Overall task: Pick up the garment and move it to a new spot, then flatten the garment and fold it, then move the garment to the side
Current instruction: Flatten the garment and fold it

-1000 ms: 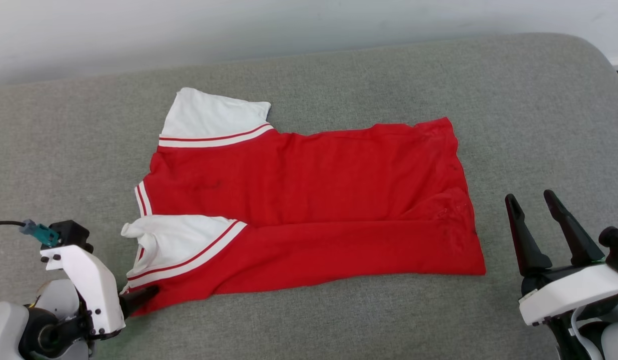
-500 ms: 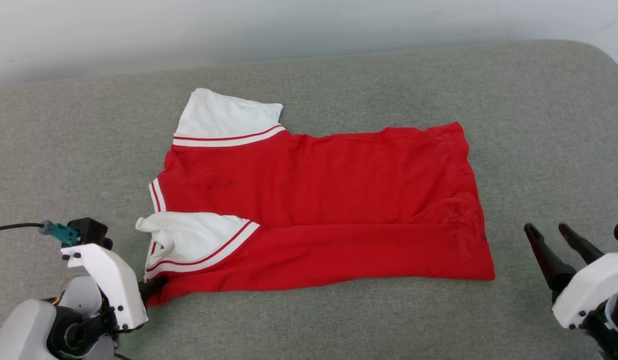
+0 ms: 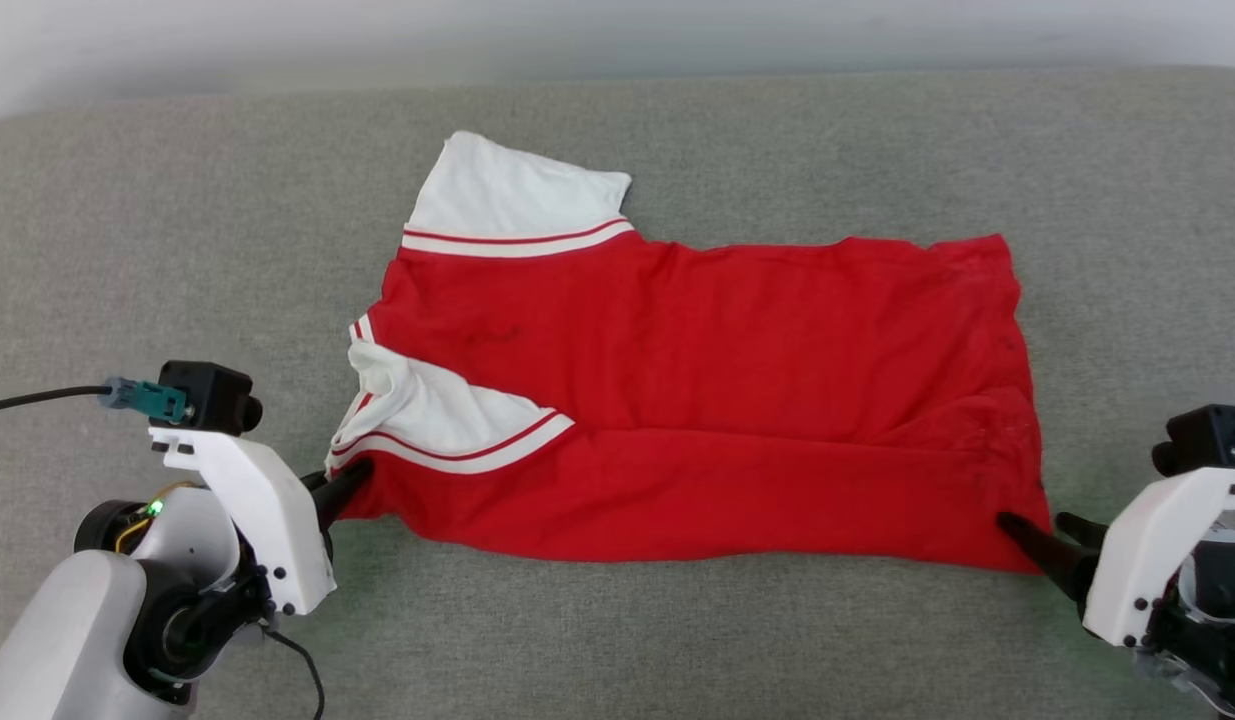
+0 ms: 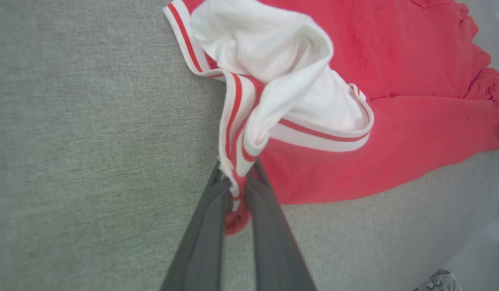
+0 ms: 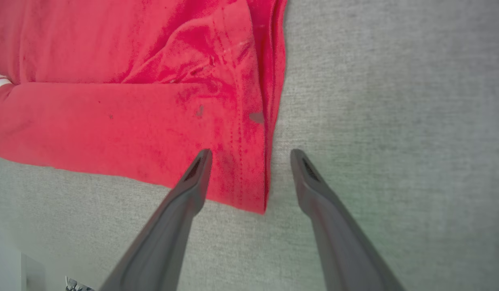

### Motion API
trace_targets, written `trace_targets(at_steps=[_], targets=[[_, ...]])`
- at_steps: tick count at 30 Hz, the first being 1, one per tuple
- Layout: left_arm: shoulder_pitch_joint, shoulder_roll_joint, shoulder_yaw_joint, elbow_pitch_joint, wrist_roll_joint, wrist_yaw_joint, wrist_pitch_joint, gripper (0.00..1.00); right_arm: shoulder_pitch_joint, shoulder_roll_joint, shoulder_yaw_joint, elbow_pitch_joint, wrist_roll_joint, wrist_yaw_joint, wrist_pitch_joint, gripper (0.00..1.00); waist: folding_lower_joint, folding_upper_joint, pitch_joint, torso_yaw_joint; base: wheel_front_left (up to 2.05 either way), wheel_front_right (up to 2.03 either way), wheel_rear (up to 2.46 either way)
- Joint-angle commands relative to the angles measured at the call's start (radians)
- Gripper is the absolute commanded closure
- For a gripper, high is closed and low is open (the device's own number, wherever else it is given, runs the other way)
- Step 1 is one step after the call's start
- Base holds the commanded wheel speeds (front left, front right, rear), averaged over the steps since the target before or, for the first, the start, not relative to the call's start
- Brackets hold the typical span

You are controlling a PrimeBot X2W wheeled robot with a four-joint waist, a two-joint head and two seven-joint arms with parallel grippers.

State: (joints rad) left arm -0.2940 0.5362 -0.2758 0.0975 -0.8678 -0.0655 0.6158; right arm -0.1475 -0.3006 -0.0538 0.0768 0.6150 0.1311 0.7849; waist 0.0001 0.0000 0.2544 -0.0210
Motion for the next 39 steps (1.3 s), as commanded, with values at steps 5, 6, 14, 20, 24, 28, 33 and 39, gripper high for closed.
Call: trace_targets(at_steps=[5,6,14,20,24,28,33,39], targets=[[-0.015,-0.005,-0.005,-0.035,0.010,0.014,-0.006,1.00,-0.052,0.026,0.048,0.094,0.011,-0.001,0.028,0.00,-0.0001,0.0000,0.041,0.026,0.00,0.00,0.00],[-0.011,-0.003,-0.005,-0.038,0.013,0.019,-0.006,1.00,-0.054,0.031,0.063,0.112,0.014,-0.001,0.030,0.00,-0.0001,0.0000,0.043,0.027,0.00,0.00,0.00],[0.036,0.001,-0.001,-0.049,0.004,0.037,-0.010,1.00,-0.076,0.013,0.130,0.155,0.058,0.001,0.002,1.00,-0.0001,0.0000,0.020,0.024,0.00,0.00,0.00],[0.072,0.002,0.005,-0.056,0.005,0.047,-0.029,1.00,-0.101,-0.032,0.154,0.120,0.066,0.000,-0.046,1.00,-0.0001,0.0000,-0.037,0.019,0.00,0.00,0.00],[0.105,0.003,0.007,-0.069,0.006,0.054,-0.043,1.00,-0.085,-0.053,0.175,0.099,0.063,0.000,-0.062,1.00,-0.0001,0.0000,-0.095,0.019,0.00,0.00,0.00],[0.150,0.004,0.015,-0.084,0.001,0.065,-0.058,1.00,-0.058,-0.067,0.185,0.079,0.057,-0.001,-0.068,1.00,-0.0001,0.0000,-0.162,0.023,0.00,0.00,0.00],[0.256,0.015,0.028,-0.117,-0.018,0.099,-0.052,1.00,0.013,-0.067,0.176,0.050,0.049,-0.001,-0.032,1.00,-0.0001,0.0000,-0.252,0.024,0.00,0.00,0.00],[0.371,0.012,0.036,-0.142,-0.055,0.137,-0.033,1.00,0.117,-0.043,0.140,0.036,0.039,-0.001,0.009,1.00,-0.0001,0.0000,-0.277,0.024,0.00,0.00,0.00]])
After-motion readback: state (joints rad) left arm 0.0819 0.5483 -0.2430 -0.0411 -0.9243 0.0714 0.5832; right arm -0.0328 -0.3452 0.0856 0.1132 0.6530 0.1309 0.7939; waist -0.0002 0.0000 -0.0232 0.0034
